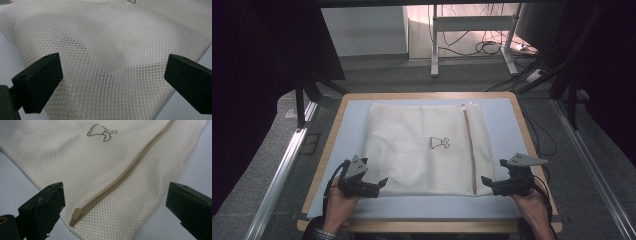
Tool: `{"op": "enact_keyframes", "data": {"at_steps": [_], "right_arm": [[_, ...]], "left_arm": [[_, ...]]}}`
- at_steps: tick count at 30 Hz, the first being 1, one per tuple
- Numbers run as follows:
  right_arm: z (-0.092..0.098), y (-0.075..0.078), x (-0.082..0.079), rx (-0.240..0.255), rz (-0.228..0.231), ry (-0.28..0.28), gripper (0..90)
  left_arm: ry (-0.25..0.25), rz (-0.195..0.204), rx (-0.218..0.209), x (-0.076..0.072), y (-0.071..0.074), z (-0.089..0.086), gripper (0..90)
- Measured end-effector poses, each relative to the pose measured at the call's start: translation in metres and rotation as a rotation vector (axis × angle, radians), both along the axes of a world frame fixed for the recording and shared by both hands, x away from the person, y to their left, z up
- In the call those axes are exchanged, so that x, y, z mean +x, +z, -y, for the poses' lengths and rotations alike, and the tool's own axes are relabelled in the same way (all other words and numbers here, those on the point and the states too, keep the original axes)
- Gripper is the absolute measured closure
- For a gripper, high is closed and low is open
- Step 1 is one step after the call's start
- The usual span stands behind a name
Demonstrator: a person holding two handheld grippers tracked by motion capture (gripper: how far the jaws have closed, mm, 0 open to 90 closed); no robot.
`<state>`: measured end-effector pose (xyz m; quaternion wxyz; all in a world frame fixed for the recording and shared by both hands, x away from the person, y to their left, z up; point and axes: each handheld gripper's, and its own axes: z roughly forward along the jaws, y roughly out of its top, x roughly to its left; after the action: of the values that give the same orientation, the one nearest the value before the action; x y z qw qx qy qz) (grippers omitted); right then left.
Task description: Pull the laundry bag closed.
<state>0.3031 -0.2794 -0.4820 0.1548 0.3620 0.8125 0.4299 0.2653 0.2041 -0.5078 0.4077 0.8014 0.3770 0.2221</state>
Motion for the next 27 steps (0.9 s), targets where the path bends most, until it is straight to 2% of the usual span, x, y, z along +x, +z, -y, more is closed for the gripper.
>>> {"op": "enact_keyframes", "data": {"at_steps": [5, 10, 14, 16, 18, 19, 20, 21, 22, 23, 25, 27], "right_arm": [[-0.007, -0.003, 0.0, -0.048, -0.021, 0.004, 2.6], [-0.01, -0.005, 0.001, -0.041, -0.042, 0.0, 2.3], [-0.011, -0.005, 0.001, -0.053, -0.047, 0.003, 3.0], [-0.012, -0.003, 0.0, -0.059, -0.047, 0.01, 9.5], [-0.013, -0.002, -0.001, -0.062, -0.046, 0.01, 11.4], [-0.014, -0.001, -0.002, -0.084, -0.044, 0.002, 16.2], [-0.014, -0.001, -0.002, -0.084, -0.044, 0.002, 16.2], [-0.016, -0.002, -0.003, -0.104, -0.051, 0.006, 23.5], [-0.016, -0.002, -0.003, -0.104, -0.051, 0.006, 23.5], [-0.018, -0.002, -0.004, -0.124, -0.047, 0.01, 28.6], [-0.022, -0.002, -0.006, -0.154, -0.062, 0.039, 37.3], [-0.025, -0.003, -0.006, -0.168, -0.075, 0.058, 40.0]], "left_arm": [[-0.001, 0.001, 0.004, 0.0, 0.0, 0.0, 1.5], [-0.004, 0.0, 0.008, 0.0, 0.0, 0.001, 1.5], [-0.004, 0.001, 0.009, 0.0, 0.0, 0.001, 1.5], [-0.005, 0.001, 0.012, 0.0, 0.0, 0.001, 1.5], [-0.005, 0.002, 0.015, 0.0, -0.001, 0.002, 1.5], [-0.006, 0.001, 0.017, 0.0, -0.001, 0.002, 1.5], [-0.006, 0.001, 0.017, 0.0, -0.001, 0.002, 1.5], [-0.007, 0.001, 0.02, 0.0, -0.001, 0.002, 1.5], [-0.007, 0.001, 0.02, 0.0, -0.001, 0.002, 1.5], [-0.008, 0.001, 0.021, 0.0, -0.001, 0.002, 1.5], [-0.008, 0.0, 0.022, 0.0, -0.001, 0.002, 1.5], [-0.009, 0.0, 0.027, 0.0, -0.001, 0.003, 1.5]]}}
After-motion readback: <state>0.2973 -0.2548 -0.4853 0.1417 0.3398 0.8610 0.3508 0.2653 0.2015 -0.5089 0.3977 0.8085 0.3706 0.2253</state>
